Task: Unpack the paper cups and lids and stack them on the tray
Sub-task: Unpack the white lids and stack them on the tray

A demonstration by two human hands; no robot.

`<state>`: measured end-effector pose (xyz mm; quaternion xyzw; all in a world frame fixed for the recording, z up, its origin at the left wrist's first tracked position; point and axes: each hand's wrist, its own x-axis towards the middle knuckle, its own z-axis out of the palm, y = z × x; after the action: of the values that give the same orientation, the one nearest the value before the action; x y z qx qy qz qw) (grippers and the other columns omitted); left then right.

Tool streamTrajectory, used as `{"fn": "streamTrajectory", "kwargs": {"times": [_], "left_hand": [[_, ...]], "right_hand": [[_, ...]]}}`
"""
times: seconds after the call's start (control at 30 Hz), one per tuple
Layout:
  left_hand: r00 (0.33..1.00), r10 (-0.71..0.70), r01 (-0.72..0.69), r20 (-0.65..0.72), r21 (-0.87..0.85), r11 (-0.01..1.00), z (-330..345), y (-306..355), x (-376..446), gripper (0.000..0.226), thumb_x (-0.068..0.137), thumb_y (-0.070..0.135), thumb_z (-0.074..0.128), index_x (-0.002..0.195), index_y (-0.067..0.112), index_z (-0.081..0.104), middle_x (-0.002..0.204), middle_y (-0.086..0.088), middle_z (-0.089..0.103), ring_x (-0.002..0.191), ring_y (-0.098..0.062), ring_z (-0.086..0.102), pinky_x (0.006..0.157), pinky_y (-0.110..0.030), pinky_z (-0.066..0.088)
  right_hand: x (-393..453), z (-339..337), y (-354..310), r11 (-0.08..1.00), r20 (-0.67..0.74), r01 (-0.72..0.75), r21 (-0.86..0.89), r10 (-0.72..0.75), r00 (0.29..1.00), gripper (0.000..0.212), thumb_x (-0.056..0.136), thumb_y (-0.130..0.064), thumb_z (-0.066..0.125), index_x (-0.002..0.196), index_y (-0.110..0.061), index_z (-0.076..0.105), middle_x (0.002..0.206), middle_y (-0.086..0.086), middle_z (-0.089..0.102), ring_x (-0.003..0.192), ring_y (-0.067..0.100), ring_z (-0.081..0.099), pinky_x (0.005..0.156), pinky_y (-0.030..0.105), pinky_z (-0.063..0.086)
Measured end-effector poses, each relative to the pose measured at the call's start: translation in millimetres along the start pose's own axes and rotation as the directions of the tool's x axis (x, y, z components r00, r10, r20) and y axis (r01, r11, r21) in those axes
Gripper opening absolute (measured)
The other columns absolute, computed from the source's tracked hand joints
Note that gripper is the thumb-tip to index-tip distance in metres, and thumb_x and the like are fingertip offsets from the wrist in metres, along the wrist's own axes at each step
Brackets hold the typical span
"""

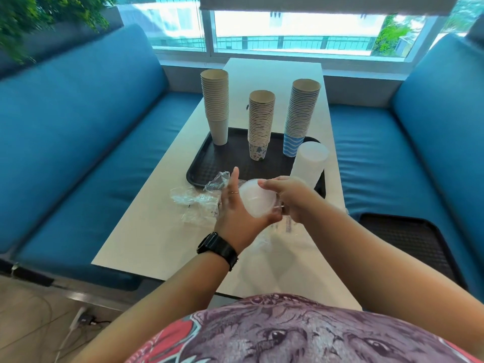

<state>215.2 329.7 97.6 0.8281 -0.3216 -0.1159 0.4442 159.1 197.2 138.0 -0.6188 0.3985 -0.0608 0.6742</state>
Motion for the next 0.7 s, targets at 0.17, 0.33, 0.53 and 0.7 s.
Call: {"fn": "streamTrajectory", "kwargs": {"times": [0.17,0.33,0.53,0.7], "left_hand": [[0.998,0.068,-0.069,-0.017,-0.036,0.997,1.7,-9.5,-4.4,0.129,0.065,0.032,0.091,0.156,0.024,0.001,0.159,-0.001,0.024,0.142,-0.02,0.031,0.116,-0.044,0.033],[0.995,0.093,-0.086,0.046,-0.133,0.987,3.4,-10.7,-8.6,0.129,0.068,0.034,0.089,0.154,0.032,-0.008,0.161,0.002,0.015,0.138,-0.007,0.027,0.111,-0.023,0.028],[0.999,0.022,-0.004,0.047,-0.349,0.937,3.7,-6.2,-11.8,0.109,0.072,0.09,0.04,0.156,0.031,0.0,0.155,0.014,0.019,0.14,-0.003,0.028,0.114,-0.021,0.025],[0.996,0.005,0.009,0.088,-0.157,0.988,4.9,-3.3,-10.4,0.101,0.089,0.044,0.066,0.157,0.029,-0.008,0.155,-0.003,0.036,0.133,-0.015,0.044,0.103,-0.022,0.033]], "right_hand": [[-2.2,-1.1,-3.7,0.968,-0.009,-0.178,0.174,0.182,0.983,0.029,0.085,-0.026,0.073,0.104,-0.007,0.063,0.102,0.013,0.068,0.088,0.028,0.064,0.065,0.034,0.052],[-3.9,-0.2,-3.4,0.918,0.078,-0.314,0.243,0.305,0.949,0.038,0.086,-0.03,0.07,0.113,-0.006,0.062,0.097,0.012,0.067,0.072,0.022,0.057,0.055,0.031,0.044],[-3.5,-0.4,-0.9,0.894,0.1,-0.346,0.284,0.331,0.938,0.035,0.088,-0.031,0.069,0.11,-0.005,0.063,0.087,0.01,0.067,0.064,0.019,0.06,0.058,0.029,0.049],[0.1,-2.5,1.5,0.884,0.023,-0.319,0.342,0.331,0.943,0.039,0.086,-0.029,0.072,0.115,-0.007,0.06,0.105,0.012,0.07,0.082,0.026,0.068,0.053,0.027,0.05]]}}
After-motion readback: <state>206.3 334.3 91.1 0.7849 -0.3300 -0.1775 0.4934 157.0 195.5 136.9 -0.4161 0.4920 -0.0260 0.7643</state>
